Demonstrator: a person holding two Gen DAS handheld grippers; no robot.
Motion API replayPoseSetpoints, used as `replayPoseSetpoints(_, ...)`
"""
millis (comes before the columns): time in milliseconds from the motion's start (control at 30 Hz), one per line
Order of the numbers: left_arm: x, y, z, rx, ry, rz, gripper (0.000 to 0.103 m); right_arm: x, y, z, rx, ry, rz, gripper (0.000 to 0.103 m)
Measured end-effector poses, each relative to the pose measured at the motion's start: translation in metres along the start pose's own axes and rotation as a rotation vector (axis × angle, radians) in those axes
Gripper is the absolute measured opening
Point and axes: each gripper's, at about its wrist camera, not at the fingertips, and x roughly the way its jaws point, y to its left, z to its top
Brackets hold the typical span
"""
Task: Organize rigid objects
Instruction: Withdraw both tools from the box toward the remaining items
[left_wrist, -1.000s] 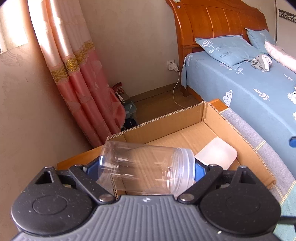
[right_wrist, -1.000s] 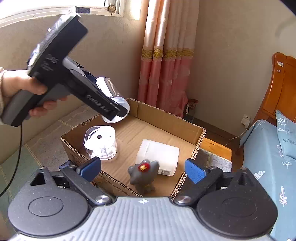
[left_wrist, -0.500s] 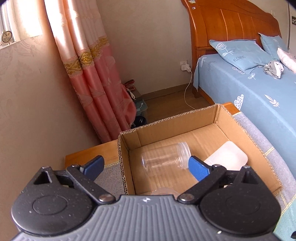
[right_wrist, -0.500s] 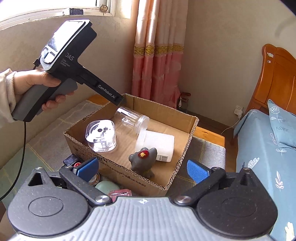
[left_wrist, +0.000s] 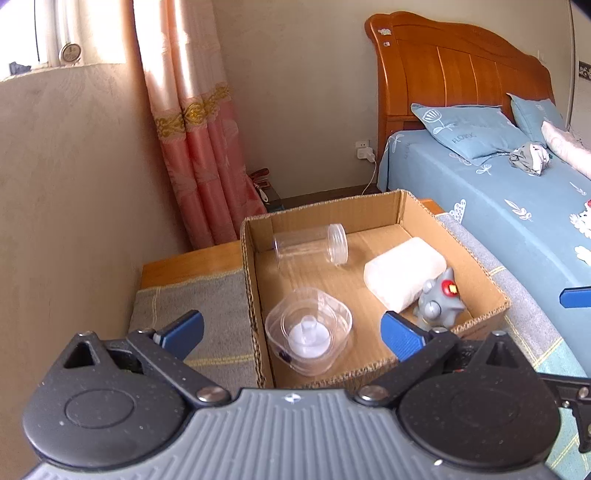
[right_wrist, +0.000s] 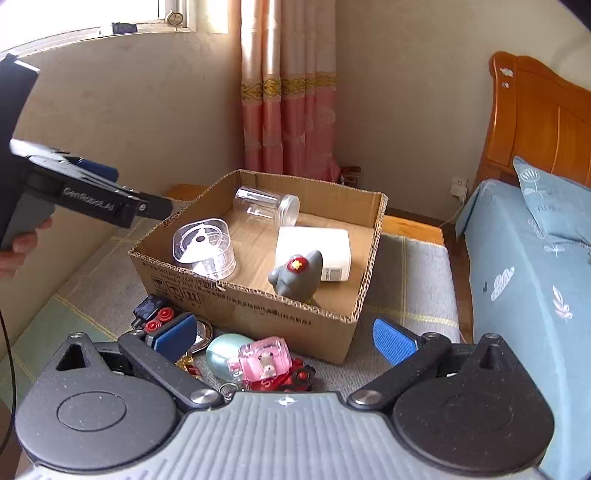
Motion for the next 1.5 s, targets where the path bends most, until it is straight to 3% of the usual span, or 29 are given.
replayPoseSetpoints(200, -0.002, -0.002, -0.044, -0.074, 0.024, 0.022, 0.102, 0.013, 0.007, -0.029, 0.072, 0.049, -0.046, 0.103)
replayPoseSetpoints(500, 0.029, -0.018, -0.072, -0.011, 0.111, 0.069, 0.102, 0.015, 0.004, -0.058, 0.143, 0.107, -0.061, 0.103)
replayPoseSetpoints(767, 0.032, -0.03, -0.086, 0.035, 0.148, 0.014, 0.101, 0.011, -0.009, -0.07, 0.169, 0.121, -0.072, 0.103)
replayPoseSetpoints(1167, 0.005, -0.061, -0.115, 0.111, 0.197, -0.138, 0.101, 0.017, -0.02, -0.08, 0.214, 0.143, -0.057, 0.103)
replayPoseSetpoints(1300, -0.001, -0.06, -0.12, 0.127, 0.162, -0.153, 0.101, 0.013, -0.024, -0.081, 0.222, 0.137, -0.045, 0.103)
replayPoseSetpoints(1500, 0.007, -0.033, -0.105, 0.027, 0.094, -0.128, 0.101, 0.008, -0.025, -0.081, 0.225, 0.113, -0.027, 0.103)
